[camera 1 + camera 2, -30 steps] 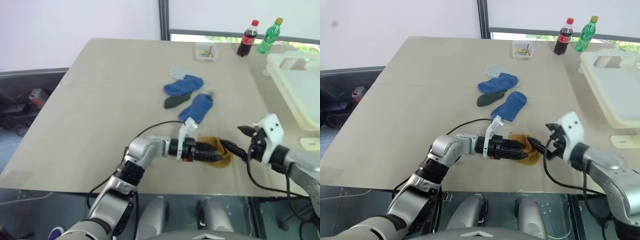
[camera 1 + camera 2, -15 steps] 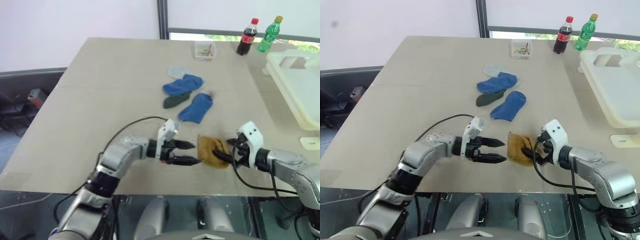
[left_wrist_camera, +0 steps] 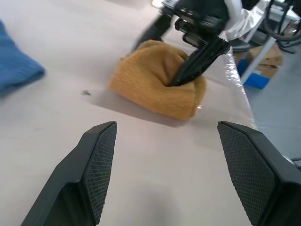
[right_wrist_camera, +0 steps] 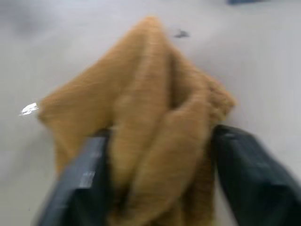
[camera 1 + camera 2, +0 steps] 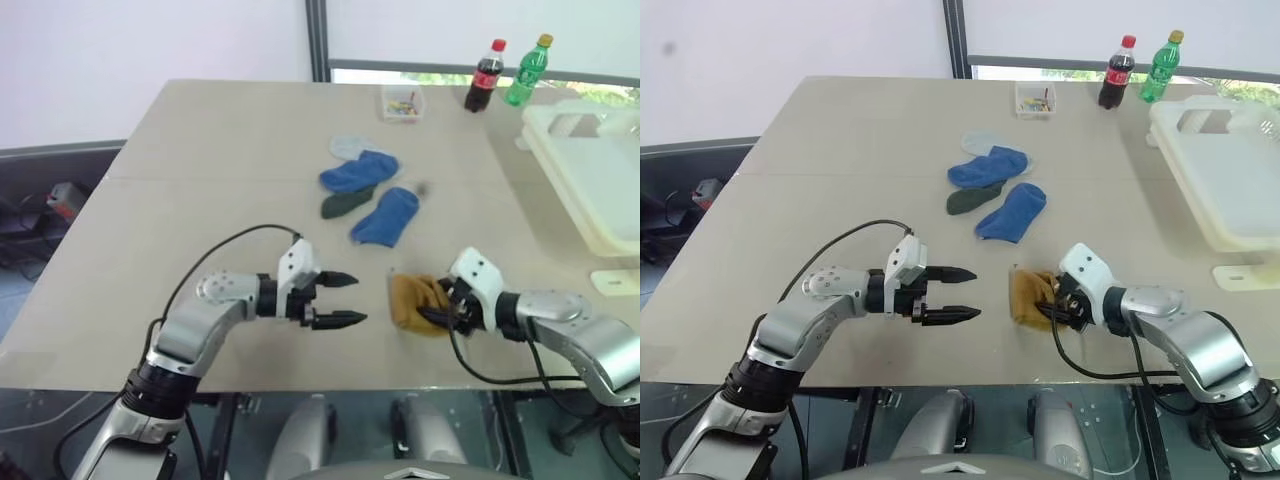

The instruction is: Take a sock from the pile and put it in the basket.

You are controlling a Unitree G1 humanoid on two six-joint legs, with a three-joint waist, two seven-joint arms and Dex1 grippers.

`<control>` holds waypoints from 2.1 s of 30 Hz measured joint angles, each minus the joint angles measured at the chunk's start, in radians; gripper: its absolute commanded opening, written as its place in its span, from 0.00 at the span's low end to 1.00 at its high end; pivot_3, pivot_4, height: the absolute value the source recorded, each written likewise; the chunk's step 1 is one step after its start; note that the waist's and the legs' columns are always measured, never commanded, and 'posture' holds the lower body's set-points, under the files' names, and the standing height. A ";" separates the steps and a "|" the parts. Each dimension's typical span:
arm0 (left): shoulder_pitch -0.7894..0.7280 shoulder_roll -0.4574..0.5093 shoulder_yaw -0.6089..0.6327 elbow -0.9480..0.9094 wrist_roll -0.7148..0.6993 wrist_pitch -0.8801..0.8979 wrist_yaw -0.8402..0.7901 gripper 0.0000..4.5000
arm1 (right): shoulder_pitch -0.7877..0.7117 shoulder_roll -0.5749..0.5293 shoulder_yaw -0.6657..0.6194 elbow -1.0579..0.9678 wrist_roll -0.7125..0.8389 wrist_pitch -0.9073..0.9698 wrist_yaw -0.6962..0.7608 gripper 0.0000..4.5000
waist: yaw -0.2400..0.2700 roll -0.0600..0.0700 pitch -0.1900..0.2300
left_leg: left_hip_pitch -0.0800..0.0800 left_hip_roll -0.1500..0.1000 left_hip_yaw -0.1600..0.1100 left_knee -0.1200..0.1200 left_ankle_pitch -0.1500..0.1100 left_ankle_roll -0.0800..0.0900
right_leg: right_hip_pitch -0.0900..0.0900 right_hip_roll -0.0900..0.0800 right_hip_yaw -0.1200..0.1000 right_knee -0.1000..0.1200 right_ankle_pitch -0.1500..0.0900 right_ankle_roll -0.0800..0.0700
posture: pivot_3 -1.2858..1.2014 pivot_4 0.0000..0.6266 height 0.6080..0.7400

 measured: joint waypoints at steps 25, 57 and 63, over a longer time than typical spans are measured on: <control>-0.158 -0.166 0.150 0.160 -0.021 -0.152 0.109 0.82 | -0.374 0.303 -0.698 0.354 0.234 -0.037 -0.384 0.00 | 0.007 0.012 0.007 | -0.009 -0.004 0.000 0.000 0.000 0.000 | -0.009 -0.002 0.000 0.002 0.003 0.003 | 0.52 0.24 1.00; -0.423 -0.497 0.091 0.216 -0.021 -0.152 0.320 0.82 | -0.967 0.040 -0.852 1.778 -0.017 -0.659 -0.773 1.00 | -0.006 0.012 0.008 | -0.018 -0.005 0.015 0.001 -0.001 0.002 | -0.017 -0.001 0.009 0.001 0.004 0.005 | 0.52 0.24 1.00; -0.423 -0.490 0.091 0.216 -0.029 -0.116 0.330 0.82 | -0.915 0.051 -0.834 1.634 -0.017 -0.604 -0.830 1.00 | -0.004 0.012 0.008 | -0.018 -0.005 0.015 0.001 0.000 0.000 | -0.017 -0.001 0.009 0.001 0.004 0.005 | 0.52 0.24 1.00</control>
